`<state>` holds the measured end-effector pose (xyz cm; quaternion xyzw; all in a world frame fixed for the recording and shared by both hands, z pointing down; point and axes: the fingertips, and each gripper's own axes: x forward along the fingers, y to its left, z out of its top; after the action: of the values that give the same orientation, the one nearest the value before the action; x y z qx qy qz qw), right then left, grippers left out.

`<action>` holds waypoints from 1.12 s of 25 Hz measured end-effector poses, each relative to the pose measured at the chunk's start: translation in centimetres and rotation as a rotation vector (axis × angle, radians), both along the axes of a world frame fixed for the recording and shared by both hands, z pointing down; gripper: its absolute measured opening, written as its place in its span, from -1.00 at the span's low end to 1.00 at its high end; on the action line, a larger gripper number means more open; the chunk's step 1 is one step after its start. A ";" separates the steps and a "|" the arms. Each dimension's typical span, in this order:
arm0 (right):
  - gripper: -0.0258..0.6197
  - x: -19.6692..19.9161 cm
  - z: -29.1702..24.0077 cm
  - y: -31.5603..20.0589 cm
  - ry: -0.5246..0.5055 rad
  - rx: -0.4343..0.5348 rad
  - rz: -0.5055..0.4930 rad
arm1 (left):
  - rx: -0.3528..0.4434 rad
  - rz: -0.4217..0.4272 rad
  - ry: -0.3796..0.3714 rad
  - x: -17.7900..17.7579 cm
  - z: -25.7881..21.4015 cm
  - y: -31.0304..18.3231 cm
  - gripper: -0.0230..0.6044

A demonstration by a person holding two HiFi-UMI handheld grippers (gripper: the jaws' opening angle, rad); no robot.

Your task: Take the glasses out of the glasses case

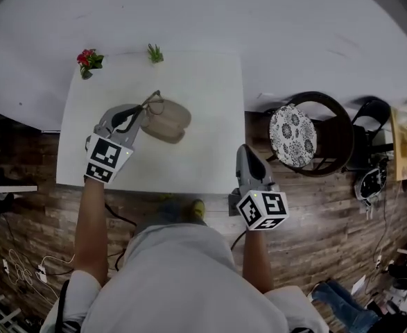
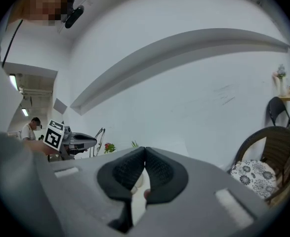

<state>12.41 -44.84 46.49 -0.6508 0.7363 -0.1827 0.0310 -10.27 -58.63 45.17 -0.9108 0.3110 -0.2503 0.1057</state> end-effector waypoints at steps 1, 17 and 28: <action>-0.91 -0.1 -0.3 0.2 0.003 0.006 -0.006 | 0.015 -0.026 0.026 -0.5 -0.8 0.3 -0.85; -0.91 -1.3 -3.6 2.6 0.026 0.089 -0.108 | 0.195 -0.312 0.284 -7.4 -8.7 8.3 -0.85; -0.91 -0.8 -4.6 3.3 0.059 0.123 -0.146 | 0.256 -0.435 0.399 -10.1 -10.0 12.5 -0.85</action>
<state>11.60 -41.58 41.87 -0.5971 0.7923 -0.1197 0.0358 -20.33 -46.08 35.21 -0.8333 0.5421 -0.0421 0.1003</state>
